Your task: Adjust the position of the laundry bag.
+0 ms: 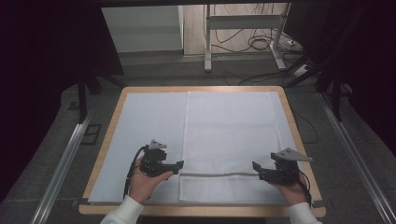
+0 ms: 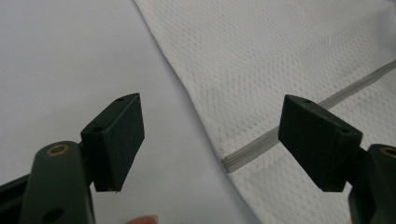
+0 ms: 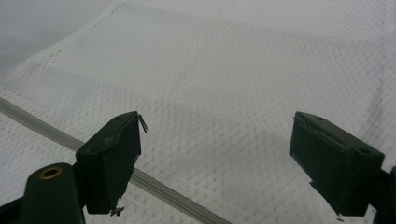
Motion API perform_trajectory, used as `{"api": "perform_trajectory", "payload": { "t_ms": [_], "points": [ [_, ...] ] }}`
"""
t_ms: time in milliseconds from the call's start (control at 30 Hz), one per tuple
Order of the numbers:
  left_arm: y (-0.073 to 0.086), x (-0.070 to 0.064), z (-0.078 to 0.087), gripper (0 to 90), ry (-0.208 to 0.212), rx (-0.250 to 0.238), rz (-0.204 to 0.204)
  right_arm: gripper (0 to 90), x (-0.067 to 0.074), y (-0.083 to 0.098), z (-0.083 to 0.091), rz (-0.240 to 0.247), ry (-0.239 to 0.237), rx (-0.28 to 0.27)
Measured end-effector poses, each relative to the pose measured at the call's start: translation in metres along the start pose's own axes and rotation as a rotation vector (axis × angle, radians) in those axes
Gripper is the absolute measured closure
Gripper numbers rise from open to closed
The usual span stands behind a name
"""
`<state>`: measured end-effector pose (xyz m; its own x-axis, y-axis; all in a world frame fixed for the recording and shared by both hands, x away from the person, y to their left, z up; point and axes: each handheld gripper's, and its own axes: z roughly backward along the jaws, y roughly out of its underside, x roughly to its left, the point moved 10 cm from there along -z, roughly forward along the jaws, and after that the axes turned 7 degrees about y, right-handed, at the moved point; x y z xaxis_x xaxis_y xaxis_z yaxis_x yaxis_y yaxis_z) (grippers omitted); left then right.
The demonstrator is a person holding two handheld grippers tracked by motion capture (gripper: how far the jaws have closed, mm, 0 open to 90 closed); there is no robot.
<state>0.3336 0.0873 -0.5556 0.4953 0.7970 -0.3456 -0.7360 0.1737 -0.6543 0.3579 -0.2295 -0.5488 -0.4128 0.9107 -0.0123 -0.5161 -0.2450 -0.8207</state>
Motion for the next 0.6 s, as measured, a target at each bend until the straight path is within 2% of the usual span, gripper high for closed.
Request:
{"api": "perform_trajectory", "payload": {
  "t_ms": [100,133,233,500,600],
  "points": [
    [-0.001,0.0,-0.003,22.5,0.007,0.003,0.007,16.3,-0.001,0.0,0.001,-0.003,0.004,-0.001],
    [-0.002,-0.001,-0.007,22.5,0.028,0.007,0.023,16.3,-0.001,0.0,0.001,-0.002,0.004,-0.003],
    [-0.002,-0.003,-0.011,22.5,0.048,0.013,0.036,15.6,0.0,0.0,0.0,0.005,0.01,-0.001],
    [0.005,-0.002,-0.023,23.4,0.054,0.053,0.056,15.4,-0.002,0.001,-0.001,0.004,0.014,0.003],
    [0.007,-0.001,-0.027,23.3,0.053,0.065,0.057,15.4,-0.004,0.001,-0.001,0.006,0.032,0.002]
  ]
}}
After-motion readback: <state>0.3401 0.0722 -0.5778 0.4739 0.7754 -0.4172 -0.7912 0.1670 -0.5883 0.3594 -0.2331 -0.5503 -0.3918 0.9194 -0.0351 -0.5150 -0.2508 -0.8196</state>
